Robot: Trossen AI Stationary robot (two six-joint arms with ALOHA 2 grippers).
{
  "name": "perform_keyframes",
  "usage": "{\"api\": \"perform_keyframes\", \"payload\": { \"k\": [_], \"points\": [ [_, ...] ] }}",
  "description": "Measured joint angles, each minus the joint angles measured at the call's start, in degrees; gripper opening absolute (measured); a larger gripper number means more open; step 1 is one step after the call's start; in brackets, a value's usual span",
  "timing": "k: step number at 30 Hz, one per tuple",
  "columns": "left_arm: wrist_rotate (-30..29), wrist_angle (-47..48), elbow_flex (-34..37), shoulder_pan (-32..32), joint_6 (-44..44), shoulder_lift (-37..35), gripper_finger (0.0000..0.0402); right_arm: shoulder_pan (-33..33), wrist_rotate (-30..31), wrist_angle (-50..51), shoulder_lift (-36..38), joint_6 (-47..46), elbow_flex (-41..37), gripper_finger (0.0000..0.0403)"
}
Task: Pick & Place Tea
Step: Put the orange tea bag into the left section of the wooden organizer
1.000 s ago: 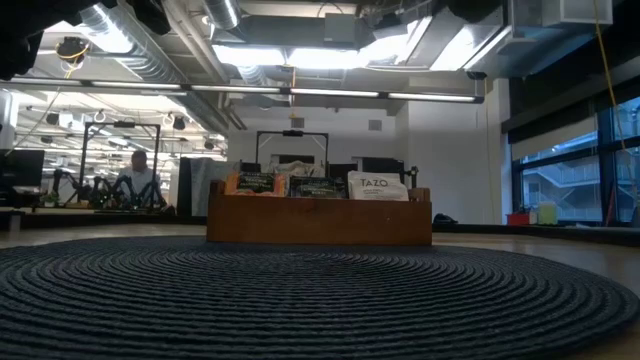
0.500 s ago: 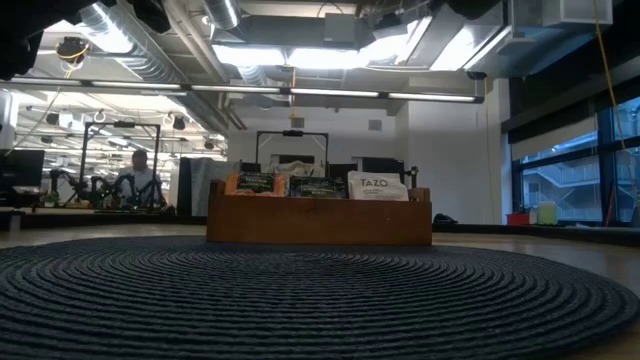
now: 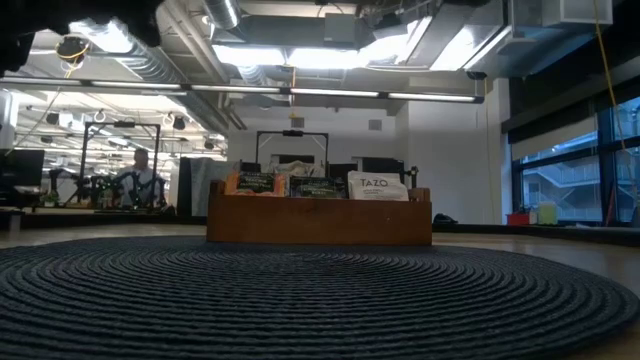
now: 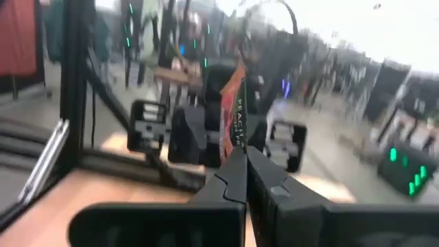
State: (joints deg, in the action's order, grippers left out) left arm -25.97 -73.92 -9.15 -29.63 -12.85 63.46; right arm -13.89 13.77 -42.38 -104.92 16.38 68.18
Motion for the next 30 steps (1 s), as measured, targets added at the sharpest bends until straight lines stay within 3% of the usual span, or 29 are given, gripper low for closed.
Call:
{"api": "perform_keyframes", "payload": {
  "k": [7,15,22,30],
  "points": [
    [-12.5,9.5,0.0,-5.4,3.9,0.0,0.0118,2.0,2.1,24.5,4.5,-5.5,1.7,0.0002],
    [-12.9,24.1,0.0,-8.7,22.6,0.0,0.0114,7.2,-2.2,49.7,4.1,-8.7,8.0,0.0002],
    [-12.1,31.2,0.0,-9.7,33.8,0.0,0.0118,10.5,-7.0,54.4,2.4,-11.0,8.3,0.0001],
    [-11.3,33.0,0.0,-9.7,36.1,0.0,0.0118,10.7,-8.5,55.2,-1.9,-11.3,8.2,0.0001]
  ]
}}
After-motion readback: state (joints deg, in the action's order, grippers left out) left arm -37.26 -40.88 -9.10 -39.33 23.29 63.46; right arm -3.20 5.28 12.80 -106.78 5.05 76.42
